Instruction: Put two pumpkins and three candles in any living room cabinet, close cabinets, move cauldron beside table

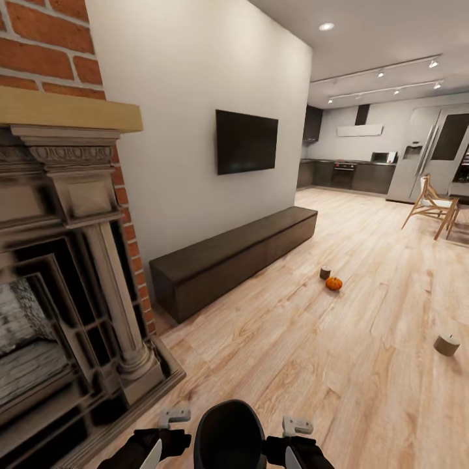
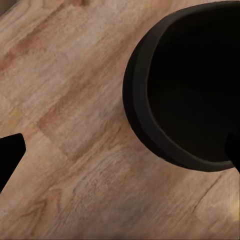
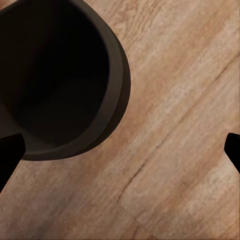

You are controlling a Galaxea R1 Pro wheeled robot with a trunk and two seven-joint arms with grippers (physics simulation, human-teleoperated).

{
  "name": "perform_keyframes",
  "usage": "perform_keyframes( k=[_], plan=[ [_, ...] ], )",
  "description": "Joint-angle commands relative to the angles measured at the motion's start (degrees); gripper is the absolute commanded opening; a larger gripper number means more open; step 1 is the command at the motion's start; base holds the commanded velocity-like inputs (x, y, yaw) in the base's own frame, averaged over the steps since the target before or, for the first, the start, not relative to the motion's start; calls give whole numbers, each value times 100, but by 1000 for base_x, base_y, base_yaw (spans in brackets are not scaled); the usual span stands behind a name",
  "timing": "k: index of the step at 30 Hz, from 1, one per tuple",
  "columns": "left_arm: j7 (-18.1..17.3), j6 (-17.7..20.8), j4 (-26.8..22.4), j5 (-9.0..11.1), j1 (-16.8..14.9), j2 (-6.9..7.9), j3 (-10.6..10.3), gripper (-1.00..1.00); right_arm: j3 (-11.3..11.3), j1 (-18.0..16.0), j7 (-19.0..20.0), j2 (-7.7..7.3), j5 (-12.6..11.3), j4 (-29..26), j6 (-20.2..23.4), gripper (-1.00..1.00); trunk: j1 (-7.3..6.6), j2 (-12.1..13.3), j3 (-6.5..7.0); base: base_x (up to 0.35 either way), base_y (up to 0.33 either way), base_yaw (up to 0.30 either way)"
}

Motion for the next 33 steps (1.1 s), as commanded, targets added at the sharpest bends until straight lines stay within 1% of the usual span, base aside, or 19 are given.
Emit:
perform_keyframes(
  k=[1,25,28,31,33],
  plan=[
    [7,31,7,57,-2,3,-25,100,18,-2,-51,0,-60,-10,17,100,22,-44,-24,0,0,0],
    [7,8,31,58,-2,3,-29,100,27,-2,-51,0,-59,-5,4,100,549,-1007,-455,0,0,0],
    [7,-61,30,62,-2,2,-29,100,31,-2,-51,0,-51,-8,3,100,615,-1127,-509,0,0,0],
    [7,-104,30,60,-4,-6,-34,100,112,-8,-53,0,-41,-12,13,100,681,-1248,-563,0,0,0],
    [11,-79,19,59,-15,-25,-36,100,219,-26,-56,0,-38,-27,49,100,725,-1328,-599,0,0,0]
  ],
)
